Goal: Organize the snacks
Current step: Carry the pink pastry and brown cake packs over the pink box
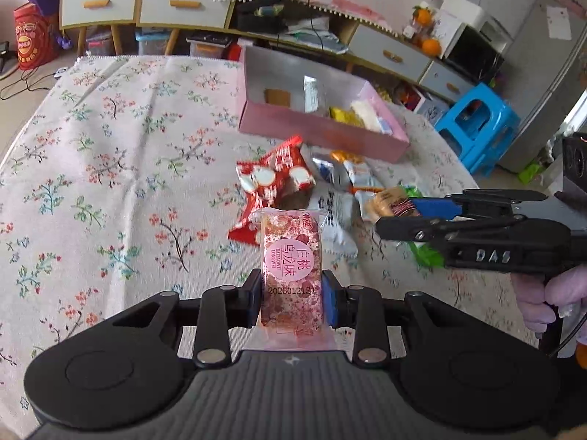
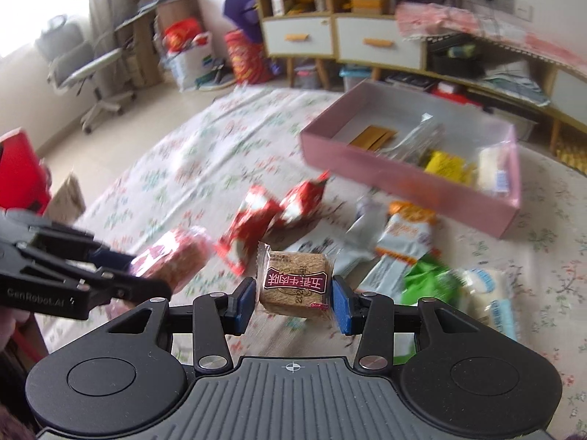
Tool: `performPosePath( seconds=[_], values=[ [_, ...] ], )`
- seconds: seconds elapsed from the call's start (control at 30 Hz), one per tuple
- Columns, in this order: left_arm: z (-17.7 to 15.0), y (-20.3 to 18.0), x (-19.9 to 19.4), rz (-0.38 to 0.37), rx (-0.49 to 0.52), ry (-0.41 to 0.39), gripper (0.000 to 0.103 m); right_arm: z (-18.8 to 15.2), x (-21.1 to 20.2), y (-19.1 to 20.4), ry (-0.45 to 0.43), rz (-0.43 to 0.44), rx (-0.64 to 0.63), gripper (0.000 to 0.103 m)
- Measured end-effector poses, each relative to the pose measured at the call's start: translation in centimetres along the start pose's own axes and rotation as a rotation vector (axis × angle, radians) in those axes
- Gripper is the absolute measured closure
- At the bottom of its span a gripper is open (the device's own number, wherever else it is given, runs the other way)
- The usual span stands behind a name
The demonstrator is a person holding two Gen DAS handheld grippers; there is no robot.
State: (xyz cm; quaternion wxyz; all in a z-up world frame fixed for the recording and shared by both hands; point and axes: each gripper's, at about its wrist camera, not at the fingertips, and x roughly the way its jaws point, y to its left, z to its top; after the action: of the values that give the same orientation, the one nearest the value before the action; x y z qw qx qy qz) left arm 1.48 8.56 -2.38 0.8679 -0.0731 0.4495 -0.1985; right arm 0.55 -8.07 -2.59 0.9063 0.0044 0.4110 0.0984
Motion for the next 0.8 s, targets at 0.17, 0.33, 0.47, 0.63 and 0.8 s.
performPosePath(
  seconds=[0.17,0.33,0.47,0.63,0.8],
  values=[
    [1.2,-0.1,0.1,-0.003,-0.02,-0.028,0.073,1.3,-0.6,-2.0,-0.04,-0.024,0.095,0.061],
    [2.6,-0.5,0.4,-0.003,-0.031,-0.064,0.073,2.6,-1.1,-3.8,-0.079,-0.039,0.191,0.061],
    [4.0,-0.9,1.0,0.001,-0.053,-0.093,0.073,3.5,-1.1,-5.2,-0.099,-0.048,0.274,0.061],
    [6.0,-1.5,2.1,-0.002,-0.07,-0.111,0.073,4.3,-1.1,-6.3,-0.12,-0.047,0.331,0.061],
    [7.1,-1.4,3.1,0.002,-0.096,-0.117,0.073,4.8,-1.0,-7.3,-0.139,-0.056,0.382,0.061]
  ],
)
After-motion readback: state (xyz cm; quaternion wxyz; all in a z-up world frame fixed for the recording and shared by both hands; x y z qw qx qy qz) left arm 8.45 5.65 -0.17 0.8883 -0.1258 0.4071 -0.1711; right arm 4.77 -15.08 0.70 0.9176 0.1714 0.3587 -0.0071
